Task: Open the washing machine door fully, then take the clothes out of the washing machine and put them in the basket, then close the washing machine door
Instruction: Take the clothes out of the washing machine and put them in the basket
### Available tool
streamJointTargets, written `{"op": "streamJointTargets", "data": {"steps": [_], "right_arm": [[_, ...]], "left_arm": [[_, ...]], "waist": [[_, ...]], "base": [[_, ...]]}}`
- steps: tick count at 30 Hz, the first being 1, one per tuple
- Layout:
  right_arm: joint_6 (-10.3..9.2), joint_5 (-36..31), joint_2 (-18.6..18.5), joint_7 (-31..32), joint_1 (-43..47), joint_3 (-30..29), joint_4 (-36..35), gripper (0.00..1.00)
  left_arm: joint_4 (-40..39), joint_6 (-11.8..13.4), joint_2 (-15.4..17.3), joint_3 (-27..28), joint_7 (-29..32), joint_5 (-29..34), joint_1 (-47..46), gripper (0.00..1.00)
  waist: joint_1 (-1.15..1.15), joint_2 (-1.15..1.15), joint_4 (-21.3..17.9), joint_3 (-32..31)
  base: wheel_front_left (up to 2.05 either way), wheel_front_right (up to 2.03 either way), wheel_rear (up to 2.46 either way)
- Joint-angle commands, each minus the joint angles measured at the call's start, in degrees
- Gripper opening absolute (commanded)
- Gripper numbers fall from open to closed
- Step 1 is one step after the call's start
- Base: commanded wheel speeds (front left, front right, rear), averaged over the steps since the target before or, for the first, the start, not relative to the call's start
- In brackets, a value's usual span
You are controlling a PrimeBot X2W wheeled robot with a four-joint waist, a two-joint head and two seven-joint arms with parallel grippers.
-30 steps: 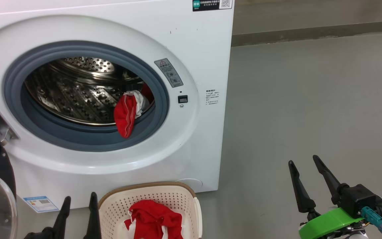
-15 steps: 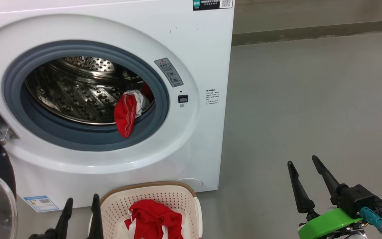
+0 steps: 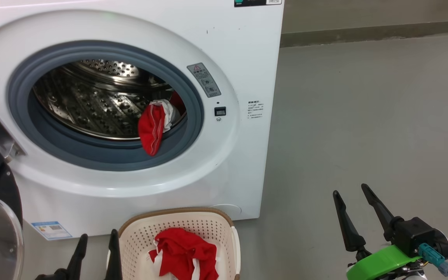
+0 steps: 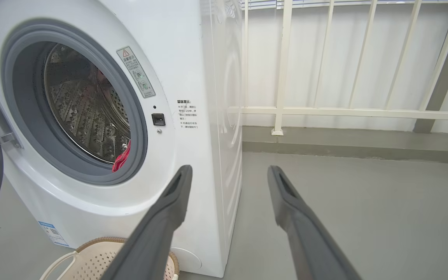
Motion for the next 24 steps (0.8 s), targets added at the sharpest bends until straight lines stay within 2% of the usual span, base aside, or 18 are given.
{"op": "streamJointTargets", "data": {"steps": [1, 13, 24], "right_arm": [[0.36, -0.8, -0.2, -0.4, -0.8, 1.2, -1.5, 1.00], [0.36, -1.4, -0.5, -0.4, -3.6, 2.0, -2.3, 1.00], [0.36, -1.4, -0.6, -0.4, -7.8, 2.5, -3.3, 1.00]], "left_arm": [[-0.9, -0.1, 1.0, 1.6, 0.0, -0.4, -2.8, 1.00], [2.7, -1.3, 2.1, 0.9, 0.4, -0.4, -11.6, 1.00], [10.6, -3.9, 3.8, 1.9, -0.5, -1.6, -26.0, 1.00]], "waist": [[0.00, 0.00, 0.4, 0.5], [0.00, 0.00, 0.3, 5.9], [0.00, 0.00, -1.9, 14.3]], "base": [[0.00, 0.00, 0.00], [0.00, 0.00, 0.00], [0.00, 0.00, 0.00]]}}
